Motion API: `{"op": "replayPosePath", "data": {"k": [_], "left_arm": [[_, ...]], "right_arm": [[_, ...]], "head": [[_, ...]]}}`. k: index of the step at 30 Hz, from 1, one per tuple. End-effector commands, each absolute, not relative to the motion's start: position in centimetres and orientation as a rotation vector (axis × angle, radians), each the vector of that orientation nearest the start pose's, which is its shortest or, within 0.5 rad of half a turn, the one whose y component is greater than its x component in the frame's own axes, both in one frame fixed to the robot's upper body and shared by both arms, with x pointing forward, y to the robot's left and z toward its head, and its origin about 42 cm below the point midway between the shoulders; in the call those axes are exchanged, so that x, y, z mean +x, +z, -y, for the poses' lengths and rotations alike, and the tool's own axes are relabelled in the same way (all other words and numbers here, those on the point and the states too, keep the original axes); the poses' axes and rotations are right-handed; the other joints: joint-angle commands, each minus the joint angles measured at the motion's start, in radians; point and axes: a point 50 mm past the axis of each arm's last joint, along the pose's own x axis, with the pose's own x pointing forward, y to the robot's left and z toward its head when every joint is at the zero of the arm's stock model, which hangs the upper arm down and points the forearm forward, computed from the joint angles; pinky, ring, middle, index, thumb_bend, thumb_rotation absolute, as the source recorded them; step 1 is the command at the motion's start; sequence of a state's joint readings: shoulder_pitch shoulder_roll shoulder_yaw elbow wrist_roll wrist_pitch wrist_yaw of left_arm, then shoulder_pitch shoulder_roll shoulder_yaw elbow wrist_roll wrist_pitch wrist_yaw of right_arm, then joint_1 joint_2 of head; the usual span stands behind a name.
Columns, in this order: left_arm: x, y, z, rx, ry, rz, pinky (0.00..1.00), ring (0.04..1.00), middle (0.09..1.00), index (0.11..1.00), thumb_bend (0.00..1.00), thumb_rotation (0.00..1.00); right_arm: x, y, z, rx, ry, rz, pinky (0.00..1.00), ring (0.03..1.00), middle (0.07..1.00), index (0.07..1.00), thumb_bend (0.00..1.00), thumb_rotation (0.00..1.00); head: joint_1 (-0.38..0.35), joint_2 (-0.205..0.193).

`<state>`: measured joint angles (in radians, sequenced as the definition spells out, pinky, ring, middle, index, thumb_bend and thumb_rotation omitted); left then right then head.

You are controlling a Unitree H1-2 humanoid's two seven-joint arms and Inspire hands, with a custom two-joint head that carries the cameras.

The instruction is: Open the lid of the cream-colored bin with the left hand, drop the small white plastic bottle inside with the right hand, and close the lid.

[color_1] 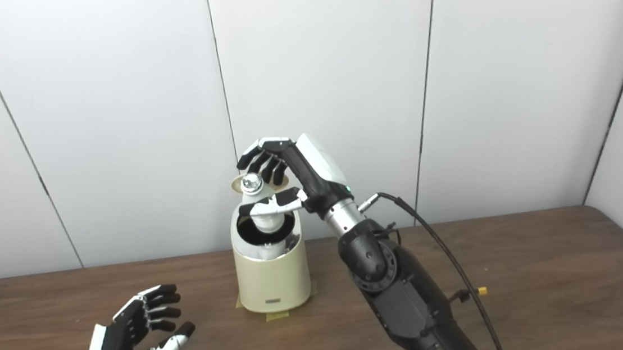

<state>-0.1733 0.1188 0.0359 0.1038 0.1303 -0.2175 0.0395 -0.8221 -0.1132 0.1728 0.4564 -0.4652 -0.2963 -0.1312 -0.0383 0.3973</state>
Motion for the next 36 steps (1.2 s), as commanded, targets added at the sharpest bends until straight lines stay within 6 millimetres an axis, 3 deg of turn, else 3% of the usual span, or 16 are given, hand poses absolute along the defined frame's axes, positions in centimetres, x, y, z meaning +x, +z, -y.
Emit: {"op": "replayPosePath", "data": {"k": [1, 7, 8, 10, 13, 19, 29, 31, 32, 36], "left_arm": [[34.2, 15.1, -24.5, 0.232, 0.021, 0.368, 0.58, 0.648, 0.713, 0.739, 0.63, 0.07], [34.4, 15.2, -24.6, 0.24, 0.02, 0.371, 0.58, 0.651, 0.714, 0.74, 0.64, 0.07], [34.3, 15.2, -24.6, 0.239, 0.02, 0.369, 0.59, 0.655, 0.716, 0.741, 0.64, 0.07], [34.4, 15.2, -24.5, 0.242, 0.021, 0.367, 0.57, 0.651, 0.714, 0.739, 0.64, 0.07], [34.3, 15.2, -24.5, 0.247, 0.021, 0.365, 0.57, 0.65, 0.717, 0.74, 0.64, 0.07], [34.4, 15.2, -24.5, 0.25, 0.016, 0.371, 0.57, 0.651, 0.714, 0.74, 0.63, 0.06], [34.5, 15.1, -24.4, 0.249, 0.016, 0.367, 0.58, 0.651, 0.711, 0.739, 0.65, 0.08], [34.5, 15.0, -24.4, 0.245, 0.016, 0.368, 0.58, 0.65, 0.71, 0.74, 0.65, 0.08], [34.5, 15.0, -24.4, 0.245, 0.016, 0.369, 0.58, 0.65, 0.709, 0.738, 0.65, 0.08], [34.5, 15.0, -24.4, 0.247, 0.017, 0.366, 0.58, 0.652, 0.712, 0.739, 0.64, 0.09]], "right_arm": [[48.9, 33.5, 13.0, -0.612, 0.148, 0.858, 0.32, 0.405, 0.5, 0.546, 0.49, 0.0], [48.3, 33.3, 13.8, -0.76, 0.186, 0.774, 0.35, 0.417, 0.521, 0.522, 0.51, 0.0], [48.3, 33.3, 13.9, -0.81, 0.199, 0.75, 0.4, 0.502, 0.615, 0.604, 0.68, 0.02], [47.9, 33.3, 14.2, -0.89, 0.216, 0.719, 0.55, 0.69, 0.774, 0.733, 0.86, 0.08], [47.5, 33.2, 14.6, -0.911, 0.219, 0.705, 0.7, 0.821, 0.872, 0.776, 0.88, 0.08], [47.1, 33.2, 14.9, -0.925, 0.227, 0.719, 0.74, 0.85, 0.868, 0.758, 0.85, 0.07], [46.9, 33.1, 15.2, -0.91, 0.227, 0.722, 0.72, 0.829, 0.848, 0.745, 0.83, 0.04], [46.8, 33.2, 15.4, -0.872, 0.209, 0.748, 0.7, 0.807, 0.839, 0.746, 0.83, 0.03], [46.7, 33.3, 15.5, -0.827, 0.19, 0.77, 0.62, 0.747, 0.8, 0.737, 0.81, 0.04], [46.3, 33.6, 16.0, -0.629, 0.083, 0.857, 0.48, 0.618, 0.717, 0.7, 0.73, 0.07]], "head": [[0.0, 0.001], [-0.006, 0.002], [-0.006, 0.002], [-0.006, 0.002], [-0.006, 0.002], [-0.007, 0.005], [-0.008, 0.003], [-0.006, 0.003], [-0.005, 0.002], [-0.004, 0.0]]}}
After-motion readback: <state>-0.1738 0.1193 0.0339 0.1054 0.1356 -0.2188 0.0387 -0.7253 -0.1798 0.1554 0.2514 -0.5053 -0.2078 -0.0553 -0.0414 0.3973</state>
